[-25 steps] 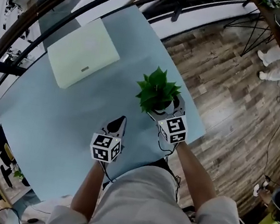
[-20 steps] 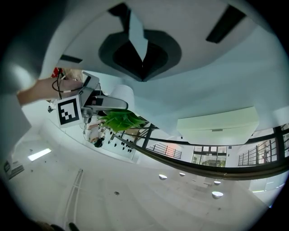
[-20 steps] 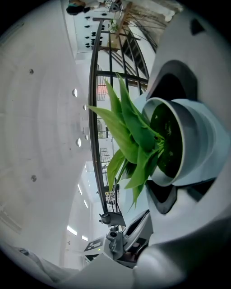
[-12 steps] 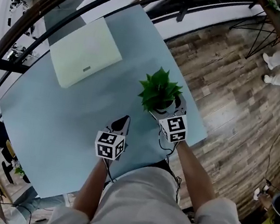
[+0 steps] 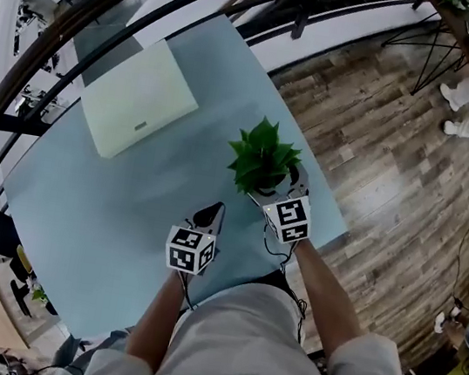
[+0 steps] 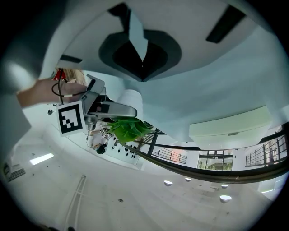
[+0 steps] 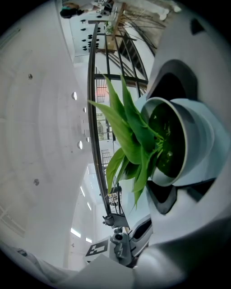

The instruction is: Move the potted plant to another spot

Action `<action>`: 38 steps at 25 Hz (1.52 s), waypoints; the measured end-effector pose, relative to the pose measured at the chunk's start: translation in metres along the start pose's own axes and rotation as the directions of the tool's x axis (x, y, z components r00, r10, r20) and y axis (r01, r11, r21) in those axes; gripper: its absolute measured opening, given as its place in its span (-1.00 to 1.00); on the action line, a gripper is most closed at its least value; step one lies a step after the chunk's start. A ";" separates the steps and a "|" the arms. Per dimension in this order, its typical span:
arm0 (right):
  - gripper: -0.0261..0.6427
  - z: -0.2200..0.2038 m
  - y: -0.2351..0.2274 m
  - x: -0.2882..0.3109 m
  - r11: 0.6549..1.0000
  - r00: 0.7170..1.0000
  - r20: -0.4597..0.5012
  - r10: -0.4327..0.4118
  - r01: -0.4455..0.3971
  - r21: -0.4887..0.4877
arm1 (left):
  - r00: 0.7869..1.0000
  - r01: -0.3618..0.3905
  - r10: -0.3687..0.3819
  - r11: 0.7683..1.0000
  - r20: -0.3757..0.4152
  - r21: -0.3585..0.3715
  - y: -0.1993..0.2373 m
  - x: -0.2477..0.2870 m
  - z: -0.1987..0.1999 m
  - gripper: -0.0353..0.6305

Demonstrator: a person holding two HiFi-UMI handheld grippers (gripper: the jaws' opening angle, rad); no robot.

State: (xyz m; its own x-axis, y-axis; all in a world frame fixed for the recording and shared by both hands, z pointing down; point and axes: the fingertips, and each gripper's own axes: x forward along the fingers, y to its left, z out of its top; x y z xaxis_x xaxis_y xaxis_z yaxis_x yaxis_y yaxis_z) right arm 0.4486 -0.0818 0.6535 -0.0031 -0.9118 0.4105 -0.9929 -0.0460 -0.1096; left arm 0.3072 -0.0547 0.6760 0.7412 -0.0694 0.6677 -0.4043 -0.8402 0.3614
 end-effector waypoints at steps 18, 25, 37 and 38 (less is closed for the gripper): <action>0.71 -0.020 0.002 -0.017 1.000 0.998 -0.052 -0.029 0.029 0.008 | 0.999 0.047 -0.046 0.999 -0.014 0.022 -0.017 -0.002 -0.007 -0.86; 0.71 -0.027 0.003 -0.027 0.998 0.997 -0.062 -0.045 0.048 0.044 | 0.998 0.060 -0.059 0.998 -0.009 0.032 -0.021 -0.004 -0.010 -0.86; 0.71 -0.039 0.013 -0.056 0.995 0.993 -0.076 -0.085 0.089 0.050 | 0.996 0.085 -0.086 0.995 0.006 0.056 -0.036 -0.013 -0.014 -0.86; 0.71 -0.040 0.014 -0.059 0.994 0.993 -0.072 -0.092 0.095 0.049 | 0.996 0.086 -0.087 0.995 0.009 0.058 -0.037 -0.014 -0.015 -0.86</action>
State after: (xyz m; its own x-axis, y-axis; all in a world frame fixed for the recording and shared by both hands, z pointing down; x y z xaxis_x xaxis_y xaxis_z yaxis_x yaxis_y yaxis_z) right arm 0.4300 -0.0128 0.6640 0.0795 -0.8718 0.4833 -0.9817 -0.1527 -0.1140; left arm 0.3037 -0.0147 0.6635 0.7780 -0.0009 0.6283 -0.3073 -0.8728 0.3792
